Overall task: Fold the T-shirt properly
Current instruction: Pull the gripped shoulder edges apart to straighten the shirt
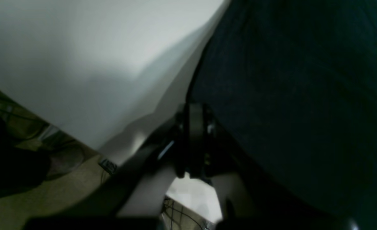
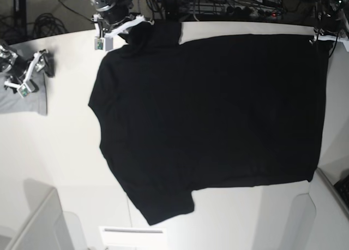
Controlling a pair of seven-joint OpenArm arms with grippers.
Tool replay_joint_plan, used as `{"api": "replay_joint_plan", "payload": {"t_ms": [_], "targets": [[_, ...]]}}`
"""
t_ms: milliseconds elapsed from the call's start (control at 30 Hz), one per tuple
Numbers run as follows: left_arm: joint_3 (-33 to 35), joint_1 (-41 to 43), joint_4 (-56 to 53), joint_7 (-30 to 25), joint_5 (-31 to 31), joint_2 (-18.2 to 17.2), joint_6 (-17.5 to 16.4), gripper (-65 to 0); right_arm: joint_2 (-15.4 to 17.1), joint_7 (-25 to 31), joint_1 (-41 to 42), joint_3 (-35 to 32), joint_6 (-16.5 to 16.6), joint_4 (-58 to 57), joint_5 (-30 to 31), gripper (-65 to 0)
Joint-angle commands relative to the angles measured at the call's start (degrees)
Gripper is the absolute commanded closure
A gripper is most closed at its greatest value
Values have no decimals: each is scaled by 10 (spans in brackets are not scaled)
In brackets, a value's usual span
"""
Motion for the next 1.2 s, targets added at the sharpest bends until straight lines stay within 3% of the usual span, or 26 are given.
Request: {"api": "replay_joint_plan", "payload": {"t_ms": [0, 333, 800, 967, 1167], "targets": [[-3, 6, 27, -14, -6, -8, -5, 0, 0, 10, -3, 0, 5, 20, 3, 0], [-3, 21, 94, -12, -6, -5, -5, 0, 25, 14, 9, -69, 6, 29, 6, 0], [1, 20, 100, -12, -10, -8, -5, 0, 25, 10, 57, -69, 2, 30, 6, 0], [1, 17, 125, -11, -11, -7, -3, 0, 25, -18, 84, -68, 0, 30, 7, 0], [1, 6, 131, -11, -9, -7, -1, 0, 25, -29, 111, -68, -24, 29, 7, 0]]}}
